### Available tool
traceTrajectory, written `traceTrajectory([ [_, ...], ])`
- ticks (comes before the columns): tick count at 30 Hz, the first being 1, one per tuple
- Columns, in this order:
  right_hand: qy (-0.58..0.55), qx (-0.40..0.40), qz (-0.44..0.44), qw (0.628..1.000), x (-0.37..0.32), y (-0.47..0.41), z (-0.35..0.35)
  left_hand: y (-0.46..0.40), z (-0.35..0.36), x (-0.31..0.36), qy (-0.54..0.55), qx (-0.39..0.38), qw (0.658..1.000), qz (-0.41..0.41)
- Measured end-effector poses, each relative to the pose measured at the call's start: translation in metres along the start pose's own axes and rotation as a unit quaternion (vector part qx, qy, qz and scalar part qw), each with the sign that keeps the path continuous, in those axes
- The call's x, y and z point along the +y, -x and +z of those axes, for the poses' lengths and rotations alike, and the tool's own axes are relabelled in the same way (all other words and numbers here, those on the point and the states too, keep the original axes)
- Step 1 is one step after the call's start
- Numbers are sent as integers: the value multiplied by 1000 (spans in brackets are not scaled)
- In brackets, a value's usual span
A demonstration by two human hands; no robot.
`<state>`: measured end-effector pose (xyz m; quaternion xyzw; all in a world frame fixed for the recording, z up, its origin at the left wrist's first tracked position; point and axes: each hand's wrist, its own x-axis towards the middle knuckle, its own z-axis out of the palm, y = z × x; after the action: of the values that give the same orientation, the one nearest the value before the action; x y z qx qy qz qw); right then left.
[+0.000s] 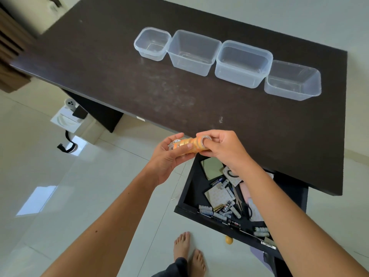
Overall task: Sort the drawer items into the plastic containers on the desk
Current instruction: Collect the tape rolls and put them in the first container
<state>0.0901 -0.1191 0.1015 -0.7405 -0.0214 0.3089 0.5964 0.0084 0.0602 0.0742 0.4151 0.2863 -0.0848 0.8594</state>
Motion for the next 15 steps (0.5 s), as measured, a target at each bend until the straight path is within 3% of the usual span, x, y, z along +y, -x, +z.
traceTrajectory([
  [9,-48,13,-29,998,-73,-51,21,-36,2,87,-52,-35,996,61],
  [15,-44,34,-40,998,-125,-109,47,-84,-17,159,-94,-58,992,60],
])
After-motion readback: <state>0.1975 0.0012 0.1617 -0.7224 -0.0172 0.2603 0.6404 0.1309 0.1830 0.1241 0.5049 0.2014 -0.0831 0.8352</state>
